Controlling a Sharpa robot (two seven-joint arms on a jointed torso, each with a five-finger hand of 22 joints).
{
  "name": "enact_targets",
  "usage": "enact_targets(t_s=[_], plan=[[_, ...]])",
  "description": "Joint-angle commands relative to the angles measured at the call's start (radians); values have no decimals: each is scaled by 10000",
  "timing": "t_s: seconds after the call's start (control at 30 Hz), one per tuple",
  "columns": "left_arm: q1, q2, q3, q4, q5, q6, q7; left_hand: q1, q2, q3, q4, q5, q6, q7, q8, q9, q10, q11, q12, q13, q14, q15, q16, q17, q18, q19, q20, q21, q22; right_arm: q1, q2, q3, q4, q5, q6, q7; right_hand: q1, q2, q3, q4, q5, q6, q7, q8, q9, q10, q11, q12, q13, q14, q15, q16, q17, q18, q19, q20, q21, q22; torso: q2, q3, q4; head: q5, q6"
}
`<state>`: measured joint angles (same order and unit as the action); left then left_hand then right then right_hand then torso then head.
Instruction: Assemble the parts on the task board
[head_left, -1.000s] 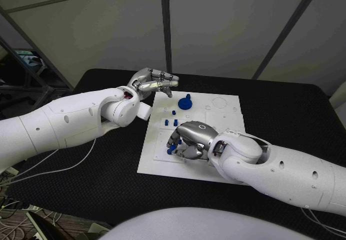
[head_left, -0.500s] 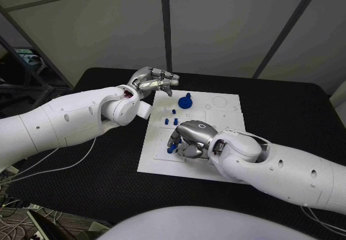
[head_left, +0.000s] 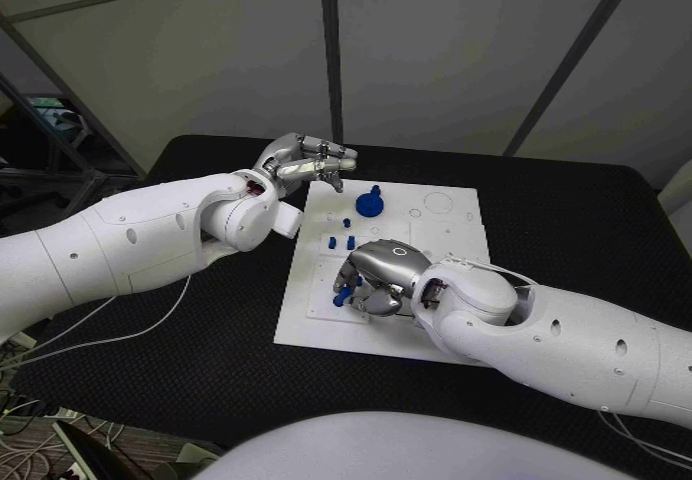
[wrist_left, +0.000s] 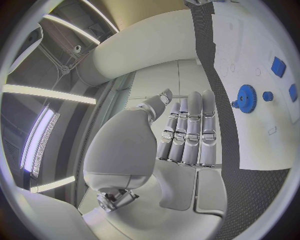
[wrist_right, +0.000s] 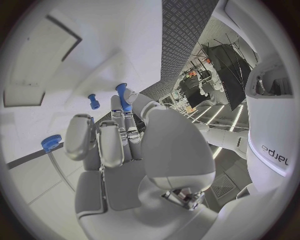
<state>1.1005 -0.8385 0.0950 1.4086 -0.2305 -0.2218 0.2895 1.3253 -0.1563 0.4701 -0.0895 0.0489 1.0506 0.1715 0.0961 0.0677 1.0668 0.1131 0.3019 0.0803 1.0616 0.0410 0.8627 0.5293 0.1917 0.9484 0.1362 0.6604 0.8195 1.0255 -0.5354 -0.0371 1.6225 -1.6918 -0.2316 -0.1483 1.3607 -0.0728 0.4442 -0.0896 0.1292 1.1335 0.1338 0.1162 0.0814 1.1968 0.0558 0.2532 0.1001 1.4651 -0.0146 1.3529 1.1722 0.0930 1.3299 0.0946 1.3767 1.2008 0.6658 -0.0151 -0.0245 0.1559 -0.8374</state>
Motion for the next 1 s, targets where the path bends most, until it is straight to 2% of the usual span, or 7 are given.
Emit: enact_targets(t_s=[0.03,0.17,0.33,0.5,0.67,0.9,1.0], plan=[[17,3,7,13,22,121,61,-15,81,-51,4,-12,-31,51,-61,-2,-87,9,34,16,-78,20,-31,-10,-115,6,84,-36,-10,-7,36,-21,-42,-222,200,-153,-77,0,-11,66,61,-68,37,-1,-10,-59,73,-128,-2,340,3,-91,-54,-106,-84,-4,-43,-48,-4,-7,-1,-6,9],[17,3,7,20,22,129,53,-15,81,-51,4,-12,-31,51,-61,-2,-87,9,34,16,-78,20,-31,-10,-115,6,84,-36,-10,-7,85,-22,-82,-175,268,-108,-366,-227,-66,187,135,-680,302,-370,-146,-812,362,-655,-201,304,229,-167,-182,-69,-281,140,-193,-296,-1,-9,5,-1,1],[17,-3,7,20,22,134,40,-15,81,-51,4,-12,-31,51,-61,-2,-87,9,34,16,-78,20,-31,-10,-115,6,84,-36,-10,-7,101,-23,-126,-122,208,-55,-629,-543,-285,284,123,-1350,414,-562,-184,-1308,540,-873,-325,268,384,-218,-284,-10,-460,319,-347,-529,-7,-2,-5,7,-5],[17,-10,7,19,22,135,33,-15,81,-51,4,-12,-31,51,-61,-2,-87,9,34,16,-78,20,-31,-10,-115,6,84,-36,-10,-7,98,-24,-128,-106,-21,-17,-617,-599,-455,294,-31,-1674,378,-552,-170,-1610,560,-886,-334,258,408,-214,-297,15,-512,375,-406,-606,-5,-1,-5,7,2],[17,-13,7,17,22,138,26,-15,81,-51,4,-12,-31,51,-61,-2,-87,9,34,16,-78,20,-31,-10,-115,6,84,-36,-10,-7,70,-25,-91,-102,-321,29,-611,-598,-464,292,-32,-1686,375,-550,-169,-1624,559,-883,-333,255,408,-221,-311,16,-512,376,-408,-607,-3,0,-10,-6,7],[17,-15,7,14,22,142,23,-15,81,-51,4,-12,-31,51,-61,-2,-87,9,34,16,-78,20,-31,-10,-115,6,84,-36,-10,-24,-115,-24,117,-88,-1075,197,-586,-600,-490,283,5,-1713,363,-544,-164,-1669,554,-869,-331,245,406,-240,-346,27,-540,378,-434,-650,-8,7,-13,-23,20],[16,-23,7,4,22,145,25,-15,81,-51,4,-12,-31,51,-61,-2,-87,9,34,16,-78,20,-31,-10,-115,6,84,-36,-10,-38,-370,-21,340,30,-1576,373,-561,-596,-512,275,55,-1708,362,-528,-154,-1692,554,-842,-325,222,404,-294,-440,50,-609,378,-495,-754,-17,6,-18,-50,36]])
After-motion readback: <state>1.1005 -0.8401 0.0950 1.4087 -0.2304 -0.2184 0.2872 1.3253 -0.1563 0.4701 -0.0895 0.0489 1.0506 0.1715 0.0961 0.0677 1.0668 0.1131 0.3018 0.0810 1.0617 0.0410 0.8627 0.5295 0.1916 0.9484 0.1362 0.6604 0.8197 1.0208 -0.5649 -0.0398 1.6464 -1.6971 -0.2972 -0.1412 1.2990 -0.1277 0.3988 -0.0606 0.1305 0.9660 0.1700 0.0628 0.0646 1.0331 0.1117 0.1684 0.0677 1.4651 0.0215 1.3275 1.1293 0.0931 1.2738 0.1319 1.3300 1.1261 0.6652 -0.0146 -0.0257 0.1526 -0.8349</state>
